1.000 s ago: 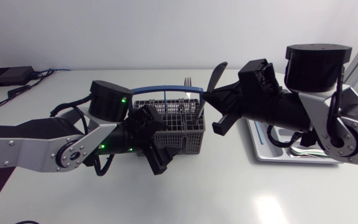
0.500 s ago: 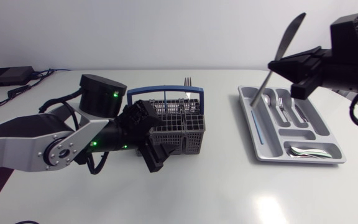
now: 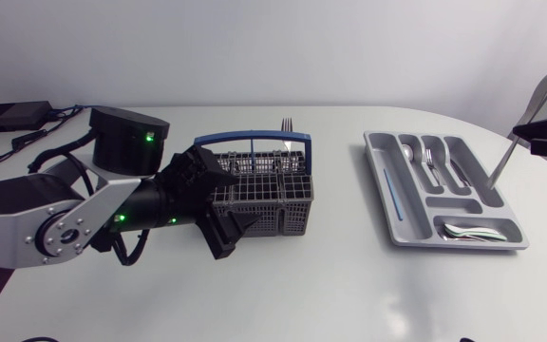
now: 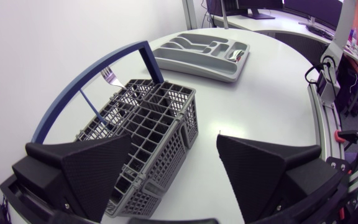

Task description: Unload the cutlery basket into the drawer organizer.

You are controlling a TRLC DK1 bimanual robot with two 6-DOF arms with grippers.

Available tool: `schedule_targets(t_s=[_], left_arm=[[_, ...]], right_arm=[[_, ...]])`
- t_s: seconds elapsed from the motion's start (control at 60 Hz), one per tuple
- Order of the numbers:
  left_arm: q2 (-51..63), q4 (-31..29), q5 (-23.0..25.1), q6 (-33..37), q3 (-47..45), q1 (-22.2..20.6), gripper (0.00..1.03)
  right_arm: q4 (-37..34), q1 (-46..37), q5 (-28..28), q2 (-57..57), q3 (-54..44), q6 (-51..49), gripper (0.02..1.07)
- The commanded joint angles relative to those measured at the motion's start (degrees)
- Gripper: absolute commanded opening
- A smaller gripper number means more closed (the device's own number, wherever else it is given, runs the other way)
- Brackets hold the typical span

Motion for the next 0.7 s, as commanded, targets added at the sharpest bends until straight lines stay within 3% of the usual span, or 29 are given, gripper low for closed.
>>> schedule_targets(t_s=[0.0,0.683], left_arm=[[-0.9,-0.5,0.2,1.0,-1.6,0.5,0.95],[-4.9,-5.9,-3.0,0.8,-1.1,-1.5,0.95]], right_arm=[[-0.6,-1.3,1.1,4.3,3.0,-2.1,0.08],[-2.7,-1.7,10.1,23.8,15.9,-0.8,0.08]])
